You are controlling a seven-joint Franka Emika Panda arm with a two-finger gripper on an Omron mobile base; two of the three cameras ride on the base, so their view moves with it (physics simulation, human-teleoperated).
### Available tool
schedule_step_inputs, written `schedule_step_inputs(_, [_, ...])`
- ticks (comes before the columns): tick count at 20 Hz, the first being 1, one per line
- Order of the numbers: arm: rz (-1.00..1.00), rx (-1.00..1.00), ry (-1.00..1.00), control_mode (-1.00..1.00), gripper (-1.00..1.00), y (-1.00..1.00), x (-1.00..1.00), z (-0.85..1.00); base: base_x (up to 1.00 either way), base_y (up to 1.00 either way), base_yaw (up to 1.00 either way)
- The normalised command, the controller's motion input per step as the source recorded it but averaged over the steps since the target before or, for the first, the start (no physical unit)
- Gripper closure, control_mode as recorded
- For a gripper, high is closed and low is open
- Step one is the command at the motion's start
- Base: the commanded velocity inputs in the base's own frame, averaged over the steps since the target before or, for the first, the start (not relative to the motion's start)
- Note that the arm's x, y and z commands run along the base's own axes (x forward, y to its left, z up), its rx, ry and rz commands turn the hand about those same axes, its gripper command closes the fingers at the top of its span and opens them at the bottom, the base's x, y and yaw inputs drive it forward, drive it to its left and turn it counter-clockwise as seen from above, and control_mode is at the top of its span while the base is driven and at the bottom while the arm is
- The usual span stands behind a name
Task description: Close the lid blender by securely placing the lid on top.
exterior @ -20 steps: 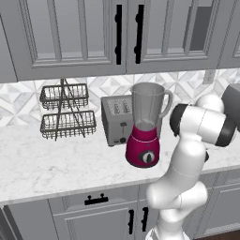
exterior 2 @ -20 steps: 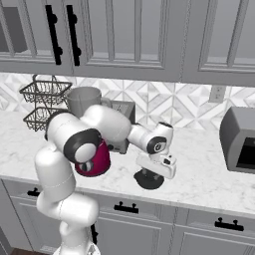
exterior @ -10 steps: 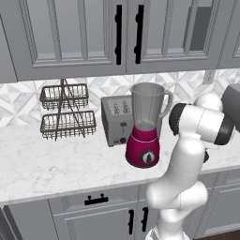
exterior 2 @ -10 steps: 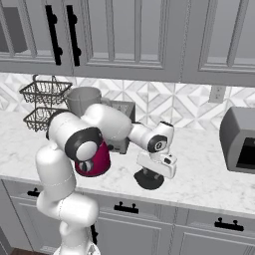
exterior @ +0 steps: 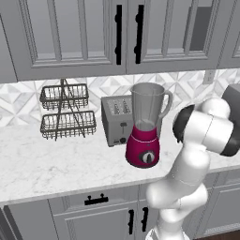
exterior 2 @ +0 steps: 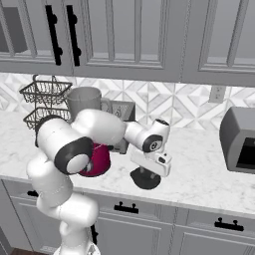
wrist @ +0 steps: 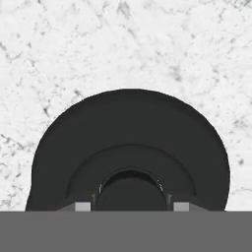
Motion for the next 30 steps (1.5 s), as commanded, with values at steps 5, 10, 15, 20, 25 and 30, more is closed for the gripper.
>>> schedule_step_inputs(5, [0.00, 0.01, -0.28, -1.00, 1.00, 0.00, -0.62, 0.95, 0.00, 0.00, 0.00])
schedule_step_inputs(10, [0.00, 0.00, -0.23, -1.00, 1.00, 0.00, -0.46, 1.00, 0.00, 0.00, 0.00])
schedule_step_inputs(15, [0.02, 0.00, -0.20, -1.00, 1.00, 0.07, -0.20, 0.99, 0.00, 0.00, 0.00])
schedule_step_inputs(20, [0.04, 0.00, -0.23, -1.00, 1.00, 0.32, -0.18, 0.84, 0.00, 0.00, 0.00])
schedule_step_inputs(25, [0.03, -0.01, -0.18, -1.00, 1.00, 0.43, -0.04, 0.95, 0.00, 0.00, 0.00])
schedule_step_inputs(30, [0.02, -0.03, -0.11, -1.00, 1.00, 0.48, 0.00, 0.95, 0.00, 0.00, 0.00])
